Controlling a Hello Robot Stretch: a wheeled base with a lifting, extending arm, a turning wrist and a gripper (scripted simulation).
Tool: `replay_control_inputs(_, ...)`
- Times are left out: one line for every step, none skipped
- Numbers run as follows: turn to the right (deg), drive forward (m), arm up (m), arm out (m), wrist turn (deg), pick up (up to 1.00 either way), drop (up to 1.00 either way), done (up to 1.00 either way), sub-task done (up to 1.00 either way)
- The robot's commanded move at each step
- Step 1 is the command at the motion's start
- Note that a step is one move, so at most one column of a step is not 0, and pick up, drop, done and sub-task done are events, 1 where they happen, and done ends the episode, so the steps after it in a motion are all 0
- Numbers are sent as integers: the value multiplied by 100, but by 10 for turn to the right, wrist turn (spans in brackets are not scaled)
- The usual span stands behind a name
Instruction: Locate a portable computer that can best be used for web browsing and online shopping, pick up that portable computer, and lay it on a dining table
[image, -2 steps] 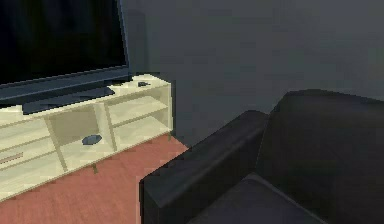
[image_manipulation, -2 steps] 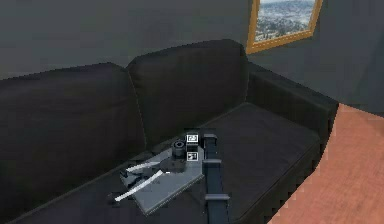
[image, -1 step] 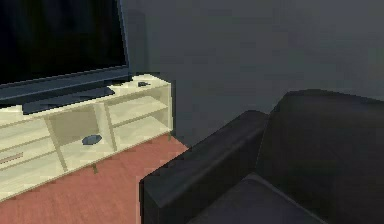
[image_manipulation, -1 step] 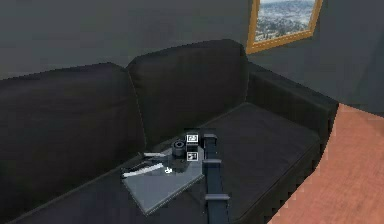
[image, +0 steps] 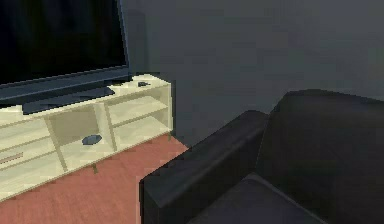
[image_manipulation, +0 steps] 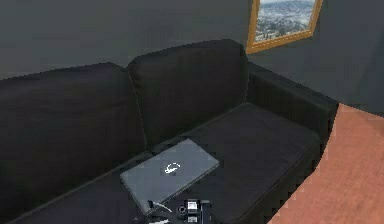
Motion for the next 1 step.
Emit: replay_control_inputs(0,0,0,0,0,100,0,0,0)
